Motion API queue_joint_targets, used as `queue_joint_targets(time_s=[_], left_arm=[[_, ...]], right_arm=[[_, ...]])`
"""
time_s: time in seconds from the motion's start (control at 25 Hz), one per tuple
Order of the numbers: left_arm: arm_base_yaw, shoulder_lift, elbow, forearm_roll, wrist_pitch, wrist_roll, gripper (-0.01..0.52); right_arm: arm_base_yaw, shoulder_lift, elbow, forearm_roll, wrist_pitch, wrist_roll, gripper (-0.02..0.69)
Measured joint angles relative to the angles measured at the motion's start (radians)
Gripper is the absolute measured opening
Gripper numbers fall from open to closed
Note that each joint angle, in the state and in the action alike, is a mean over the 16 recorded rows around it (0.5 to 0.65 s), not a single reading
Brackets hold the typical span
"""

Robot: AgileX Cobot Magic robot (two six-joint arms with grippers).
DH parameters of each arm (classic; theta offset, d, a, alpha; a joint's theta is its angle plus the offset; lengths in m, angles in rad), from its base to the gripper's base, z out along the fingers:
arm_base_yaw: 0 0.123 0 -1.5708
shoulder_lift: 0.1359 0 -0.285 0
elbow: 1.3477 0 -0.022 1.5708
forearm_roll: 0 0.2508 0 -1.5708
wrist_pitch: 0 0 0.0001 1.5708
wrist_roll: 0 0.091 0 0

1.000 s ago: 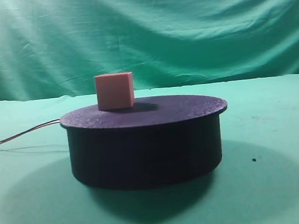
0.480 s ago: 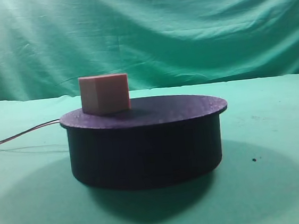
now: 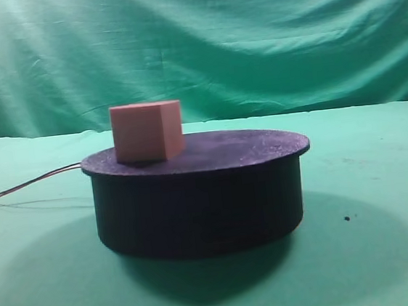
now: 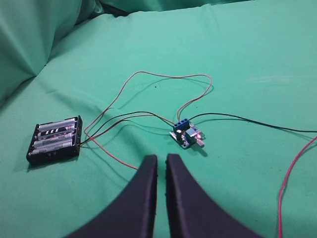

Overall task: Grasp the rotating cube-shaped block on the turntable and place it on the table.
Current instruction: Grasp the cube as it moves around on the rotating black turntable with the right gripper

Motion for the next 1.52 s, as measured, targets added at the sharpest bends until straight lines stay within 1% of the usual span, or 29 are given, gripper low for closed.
queue_joint_targets(time_s=[0.16, 0.24, 0.32, 0.4, 0.52, 0.8, 0.88, 0.96, 1.04, 1.16, 1.24, 1.52], left_arm=[[0.000, 0.000, 0.000, 0.000, 0.000, 0.000, 0.000], [0.000, 0.000, 0.000, 0.000, 0.000, 0.000, 0.000], [0.000, 0.000, 0.000, 0.000, 0.000, 0.000, 0.000], [0.000, 0.000, 0.000, 0.000, 0.000, 0.000, 0.000], [0.000, 0.000, 0.000, 0.000, 0.000, 0.000, 0.000], [0.000, 0.000, 0.000, 0.000, 0.000, 0.000, 0.000], [0.000, 0.000, 0.000, 0.000, 0.000, 0.000, 0.000], [0.000, 0.000, 0.000, 0.000, 0.000, 0.000, 0.000], [0.000, 0.000, 0.000, 0.000, 0.000, 0.000, 0.000], [0.000, 0.000, 0.000, 0.000, 0.000, 0.000, 0.000], [0.000, 0.000, 0.000, 0.000, 0.000, 0.000, 0.000], [0.000, 0.000, 0.000, 0.000, 0.000, 0.000, 0.000]], right_arm=[[0.138, 0.129, -0.086, -0.018, 0.035, 0.020, 0.003], [0.202, 0.189, -0.129, -0.032, 0.043, 0.044, 0.018], [0.256, 0.246, -0.171, -0.045, 0.050, 0.071, 0.054], [0.298, 0.299, -0.214, -0.056, 0.059, 0.098, 0.114], [0.339, 0.368, -0.278, -0.061, 0.077, 0.127, 0.231], [0.366, 0.500, -0.402, -0.039, 0.135, 0.132, 0.510], [0.367, 0.532, -0.428, -0.030, 0.150, 0.128, 0.575], [0.367, 0.562, -0.451, -0.022, 0.162, 0.122, 0.613], [0.367, 0.593, -0.469, -0.015, 0.170, 0.113, 0.623], [0.367, 0.639, -0.488, -0.011, 0.175, 0.094, 0.597], [0.367, 0.668, -0.498, -0.011, 0.174, 0.081, 0.557], [0.363, 0.720, -0.551, -0.061, 0.206, 0.074, 0.377]])
